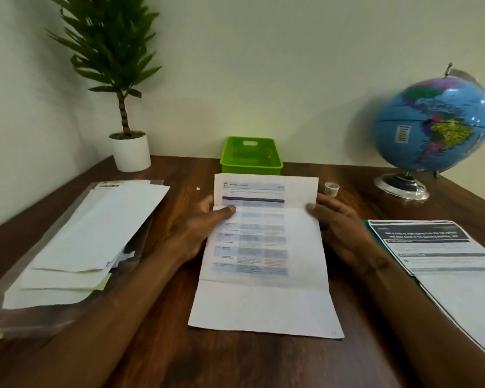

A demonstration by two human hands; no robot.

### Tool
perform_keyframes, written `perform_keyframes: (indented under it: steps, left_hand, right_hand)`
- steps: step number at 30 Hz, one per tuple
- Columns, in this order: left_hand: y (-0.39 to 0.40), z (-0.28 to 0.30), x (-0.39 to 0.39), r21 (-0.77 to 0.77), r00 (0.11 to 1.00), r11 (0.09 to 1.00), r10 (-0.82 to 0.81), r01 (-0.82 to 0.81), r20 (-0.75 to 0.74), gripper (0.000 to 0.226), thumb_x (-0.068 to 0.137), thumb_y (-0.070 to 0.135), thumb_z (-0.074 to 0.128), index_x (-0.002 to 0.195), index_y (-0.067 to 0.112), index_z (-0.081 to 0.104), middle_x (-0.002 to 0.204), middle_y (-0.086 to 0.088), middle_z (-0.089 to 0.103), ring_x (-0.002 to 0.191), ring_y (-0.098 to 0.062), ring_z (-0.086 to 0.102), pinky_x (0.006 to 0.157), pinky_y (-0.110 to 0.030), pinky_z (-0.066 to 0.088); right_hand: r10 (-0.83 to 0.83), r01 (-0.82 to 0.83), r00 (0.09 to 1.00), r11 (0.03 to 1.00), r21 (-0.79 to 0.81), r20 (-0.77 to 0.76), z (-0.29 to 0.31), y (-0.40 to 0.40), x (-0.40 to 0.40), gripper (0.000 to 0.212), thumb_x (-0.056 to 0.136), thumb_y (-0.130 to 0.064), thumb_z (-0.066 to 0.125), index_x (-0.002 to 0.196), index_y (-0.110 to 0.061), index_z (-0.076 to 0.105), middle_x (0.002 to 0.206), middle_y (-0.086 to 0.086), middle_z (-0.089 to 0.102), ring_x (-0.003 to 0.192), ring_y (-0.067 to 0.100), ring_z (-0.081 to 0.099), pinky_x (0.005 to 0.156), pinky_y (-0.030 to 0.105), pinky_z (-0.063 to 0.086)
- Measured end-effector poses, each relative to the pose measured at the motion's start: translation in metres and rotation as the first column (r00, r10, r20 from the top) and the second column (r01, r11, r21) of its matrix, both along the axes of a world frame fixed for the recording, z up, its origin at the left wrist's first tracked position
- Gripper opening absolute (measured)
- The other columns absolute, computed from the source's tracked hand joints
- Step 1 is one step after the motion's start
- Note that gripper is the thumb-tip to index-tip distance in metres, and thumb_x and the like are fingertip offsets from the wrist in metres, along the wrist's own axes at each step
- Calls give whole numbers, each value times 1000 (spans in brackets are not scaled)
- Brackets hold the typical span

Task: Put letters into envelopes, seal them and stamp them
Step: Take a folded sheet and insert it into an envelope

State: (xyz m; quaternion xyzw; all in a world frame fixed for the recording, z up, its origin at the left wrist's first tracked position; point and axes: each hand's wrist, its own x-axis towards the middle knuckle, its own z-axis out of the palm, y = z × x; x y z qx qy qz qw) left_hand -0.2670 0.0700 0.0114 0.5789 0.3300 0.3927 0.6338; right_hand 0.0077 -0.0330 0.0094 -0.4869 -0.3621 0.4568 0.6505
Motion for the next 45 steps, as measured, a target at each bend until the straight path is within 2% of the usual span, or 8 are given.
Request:
perform_keyframes:
  steps: [8, 18, 21, 27, 31, 34, 38, 45]
  left_hand:
    - [1, -3, 0, 20, 993, 993, -117, 117, -5, 46, 90, 15, 72, 134, 15, 58, 124, -6, 72, 110, -26, 71, 90, -43, 60]
    - [3, -8, 3, 133, 999, 990, -44, 48, -31, 28, 93, -2, 64, 99, 22, 77, 107, 4, 76, 90, -12, 72, 72, -24, 58]
    - [3, -9, 2, 136, 998, 990, -41, 46, -36, 42, 94, -10, 54, 93, 23, 81, 109, 1, 77, 93, -16, 72, 75, -26, 59]
    - [5, -3, 1, 25, 995, 996, -85, 84, 51, 31, 97, 5, 58, 122, 20, 69, 117, -3, 75, 101, -20, 72, 83, -32, 61]
    - [4, 5, 1, -174, 967, 973, -110, 152, 230, 35, 105, 28, 42, 128, 18, 66, 110, -8, 75, 97, -23, 71, 82, -36, 58]
    - [3, 5, -1, -127, 979, 975, -168, 182, 113, 47, 103, 49, 45, 126, 15, 68, 108, -8, 76, 94, -24, 73, 77, -34, 60]
    - [-2, -2, 2, 27, 985, 991, -125, 129, -119, 36, 91, 30, 71, 121, 11, 69, 115, -7, 76, 108, -28, 72, 91, -40, 59]
    - [3, -3, 0, -90, 996, 994, 69, -64, 50, 22, 94, 16, 68, 115, 9, 70, 115, -11, 75, 98, -23, 74, 87, -37, 60]
  right_hand:
    - [-77, 76, 997, 996, -50, -23, -8, 7, 9, 30, 90, -9, 75, 119, -12, 75, 114, 13, 79, 96, 33, 79, 70, 39, 64]
    - [18, -32, 992, 993, -112, -128, -1, 9, 14, 37, 92, -28, 53, 107, -10, 81, 122, 17, 75, 102, 30, 76, 80, 39, 63]
    - [74, -76, 997, 988, -133, -18, -1, 7, 13, 26, 94, -41, 68, 112, -25, 78, 119, 7, 78, 103, 26, 77, 78, 38, 65]
    - [21, -1, 984, 994, -109, 179, -10, 8, 15, 63, 60, -18, 94, 117, -35, 75, 123, -4, 72, 99, 15, 77, 72, 28, 64]
    - [-114, 124, 984, 990, -65, 139, -14, 9, 18, 62, 65, -12, 95, 121, -31, 74, 121, -1, 77, 107, 24, 75, 87, 40, 64]
    - [-158, 161, 983, 987, -23, 98, -14, 7, 17, 65, 69, -7, 92, 126, -29, 69, 110, -6, 80, 97, 21, 79, 71, 33, 65]
    - [-157, 158, 982, 987, 2, 108, -10, 6, 14, 66, 73, -7, 90, 129, -30, 65, 103, -13, 81, 93, 14, 79, 66, 29, 63]
    - [55, -68, 982, 996, 65, 178, -10, 4, 16, 55, 100, -15, 65, 141, -48, 54, 135, -12, 69, 118, 18, 71, 87, 43, 62]
